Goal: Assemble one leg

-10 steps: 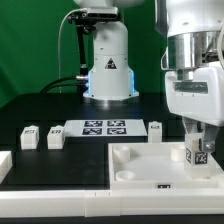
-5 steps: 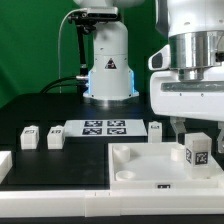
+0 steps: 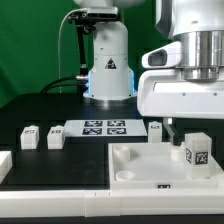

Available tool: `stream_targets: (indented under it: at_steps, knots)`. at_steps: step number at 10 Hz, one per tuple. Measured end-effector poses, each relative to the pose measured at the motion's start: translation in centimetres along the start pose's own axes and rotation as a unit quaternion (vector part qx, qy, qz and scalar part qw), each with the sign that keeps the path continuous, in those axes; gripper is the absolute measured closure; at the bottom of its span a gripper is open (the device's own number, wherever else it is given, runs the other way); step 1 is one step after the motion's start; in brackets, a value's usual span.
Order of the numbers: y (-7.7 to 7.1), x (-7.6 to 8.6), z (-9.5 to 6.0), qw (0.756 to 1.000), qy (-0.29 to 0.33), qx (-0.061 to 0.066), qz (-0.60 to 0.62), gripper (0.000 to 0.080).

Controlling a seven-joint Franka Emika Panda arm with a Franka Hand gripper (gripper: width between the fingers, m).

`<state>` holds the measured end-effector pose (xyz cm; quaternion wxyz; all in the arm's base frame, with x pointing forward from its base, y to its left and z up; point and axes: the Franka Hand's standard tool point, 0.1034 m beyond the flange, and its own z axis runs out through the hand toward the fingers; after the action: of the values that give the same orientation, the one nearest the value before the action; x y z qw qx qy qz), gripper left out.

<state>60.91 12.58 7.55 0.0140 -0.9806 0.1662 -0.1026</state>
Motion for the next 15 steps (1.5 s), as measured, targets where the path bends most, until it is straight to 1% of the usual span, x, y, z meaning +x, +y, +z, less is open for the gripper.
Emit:
stream_targets:
  at_steps: [2, 5, 6, 7, 8, 9, 12, 13, 14, 15]
  knots:
    - [0.5, 0.3, 0.0, 0.993, 0.001, -0.005, -0.119, 0.0150]
    - [0.7, 0.4, 0.1, 0.976, 0.002, -0.009, -0.217, 0.0160]
    - [0.7, 0.4, 0.1, 0.978, 0.002, -0.009, -0.208, 0.0325]
    - [0.7, 0.4, 0.1, 0.978, 0.002, -0.009, -0.208, 0.0460]
    - [0.7, 0.4, 0.1, 0.978, 0.002, -0.010, -0.208, 0.0460]
    - [0.7, 0.4, 0.1, 0.980, 0.002, -0.009, -0.199, 0.0508]
    - [0.7, 0.3, 0.1, 0.987, 0.002, -0.008, -0.159, 0.0508]
    - [0.6, 0.3, 0.1, 0.997, 0.002, -0.005, -0.071, 0.0508]
    - [0.9, 0.3, 0.1, 1.000, 0.005, -0.007, -0.004, 0.0508]
    - [1.7, 0.4, 0.2, 0.999, 0.008, -0.014, 0.044, 0.0506]
